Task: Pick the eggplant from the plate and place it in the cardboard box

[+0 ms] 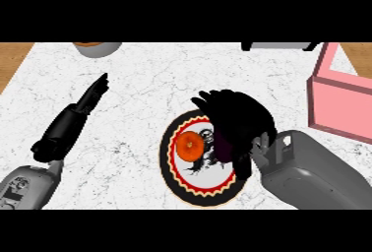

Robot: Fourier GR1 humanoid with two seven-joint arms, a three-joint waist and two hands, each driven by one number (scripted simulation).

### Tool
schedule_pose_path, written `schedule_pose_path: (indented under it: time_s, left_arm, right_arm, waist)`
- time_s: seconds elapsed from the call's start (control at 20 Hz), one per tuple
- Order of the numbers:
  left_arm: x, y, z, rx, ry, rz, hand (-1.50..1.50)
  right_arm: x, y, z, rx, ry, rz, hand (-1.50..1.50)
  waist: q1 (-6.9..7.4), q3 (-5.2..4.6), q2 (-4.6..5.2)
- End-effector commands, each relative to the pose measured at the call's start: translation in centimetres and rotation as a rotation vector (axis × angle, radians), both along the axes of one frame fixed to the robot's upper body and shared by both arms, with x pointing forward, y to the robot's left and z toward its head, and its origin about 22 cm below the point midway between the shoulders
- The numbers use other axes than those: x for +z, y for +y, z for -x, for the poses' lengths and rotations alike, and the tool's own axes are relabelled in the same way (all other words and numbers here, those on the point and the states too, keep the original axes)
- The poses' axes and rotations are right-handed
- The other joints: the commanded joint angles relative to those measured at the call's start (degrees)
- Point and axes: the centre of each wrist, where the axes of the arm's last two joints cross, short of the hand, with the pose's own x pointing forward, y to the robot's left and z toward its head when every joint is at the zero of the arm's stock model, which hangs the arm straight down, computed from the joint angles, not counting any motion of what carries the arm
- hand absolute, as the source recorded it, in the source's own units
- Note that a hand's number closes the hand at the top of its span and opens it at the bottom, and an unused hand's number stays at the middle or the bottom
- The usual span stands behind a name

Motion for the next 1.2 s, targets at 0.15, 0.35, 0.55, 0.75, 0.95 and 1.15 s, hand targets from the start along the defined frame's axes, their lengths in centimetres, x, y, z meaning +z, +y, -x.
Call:
schedule_pose_path:
  time_s: [0.15, 0.35, 0.55, 0.75, 0.95, 1.15]
  left_arm:
    - [-0.4, 0.7, 0.8, 0.007, -0.009, 0.000, 0.00]
    - [0.5, 1.0, 0.1, -0.007, 0.007, 0.002, 0.00]
    - [0.7, 0.9, 0.0, 0.001, 0.007, 0.010, 0.00]
    - [0.1, 1.8, 0.0, 0.006, 0.015, 0.013, 0.00]
    - [0.0, 1.6, -0.2, 0.002, 0.001, 0.006, 0.00]
    - [0.0, -0.5, -0.1, 0.013, 0.010, 0.008, 0.00]
  right_arm:
    - [-2.5, 2.2, -0.5, -0.040, 0.051, 0.049, -1.50]
    - [-3.2, 3.3, -0.6, -0.072, -0.011, 0.111, -1.50]
    - [-4.7, 1.6, -0.5, -0.085, -0.027, 0.102, -1.50]
    - [-5.0, 2.1, -0.5, -0.065, -0.016, 0.141, -1.50]
    - [-7.5, 0.7, -1.1, -0.085, -0.016, 0.182, -1.50]
    - [-8.6, 2.3, -1.0, -0.094, -0.035, 0.184, -1.50]
  waist:
    - [0.12, 0.04, 0.07]
    - [0.05, 0.04, 0.11]
    - [-0.10, 0.05, 0.08]
    - [-0.18, 0.04, 0.07]
    - [-0.14, 0.05, 0.13]
    - [-0.15, 0.05, 0.10]
